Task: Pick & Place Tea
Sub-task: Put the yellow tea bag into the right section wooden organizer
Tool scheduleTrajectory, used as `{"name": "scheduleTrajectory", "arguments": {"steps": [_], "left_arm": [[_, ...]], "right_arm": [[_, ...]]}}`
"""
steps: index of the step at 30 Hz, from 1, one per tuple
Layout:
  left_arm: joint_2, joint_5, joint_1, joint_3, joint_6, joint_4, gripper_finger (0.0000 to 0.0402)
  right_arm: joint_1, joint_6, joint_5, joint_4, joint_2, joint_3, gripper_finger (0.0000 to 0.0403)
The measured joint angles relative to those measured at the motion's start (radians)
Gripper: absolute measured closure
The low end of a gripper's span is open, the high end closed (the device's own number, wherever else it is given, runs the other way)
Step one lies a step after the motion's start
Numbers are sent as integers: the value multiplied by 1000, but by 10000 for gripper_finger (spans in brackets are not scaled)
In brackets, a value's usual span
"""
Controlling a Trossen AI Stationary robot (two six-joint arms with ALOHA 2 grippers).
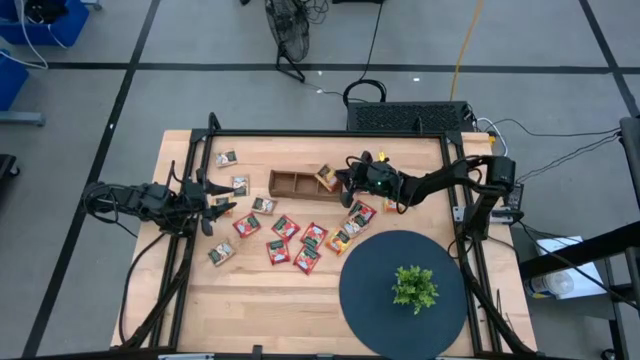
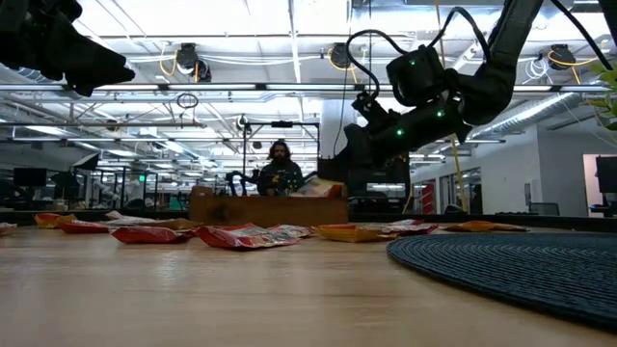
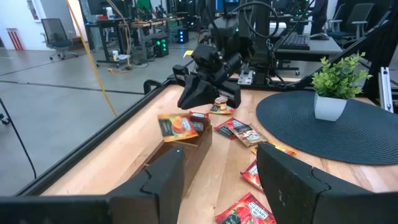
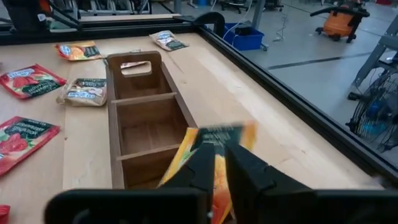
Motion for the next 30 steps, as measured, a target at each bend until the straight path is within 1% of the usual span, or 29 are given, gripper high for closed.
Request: {"name": "scheduleTrajectory", "arguments": {"steps": [7,9,11,13,16,19,22,25,27,28,30], "left_arm": [[0,0,0,0,0,0,201],[0,0,0,0,0,0,201],[0,0,0,0,0,0,201],[0,0,0,0,0,0,201],[0,2,0,0,0,0,201],[0,8,0,0,0,0,201],[0,8,0,0,0,0,201],[0,16,0,0,0,0,201],[0,16,0,0,0,0,201],[0,16,0,0,0,0,201],[0,16,0,0,0,0,201]], "right_arm": [[1,-36,4,12,-22,8,302],[-1,-34,4,-36,-51,32,286],[-12,-28,-2,-189,-84,96,273],[-29,-30,-4,-430,-110,193,263],[-54,-41,-14,-781,-113,363,254],[-80,-47,-100,-999,-95,505,251],[-90,-41,-193,-1119,-73,585,252],[-72,-46,-241,-1103,-53,597,266],[-51,-84,-240,-1102,-34,599,291],[-41,-108,-237,-1118,-19,609,310],[-27,-135,-236,-1174,20,648,363]]}}
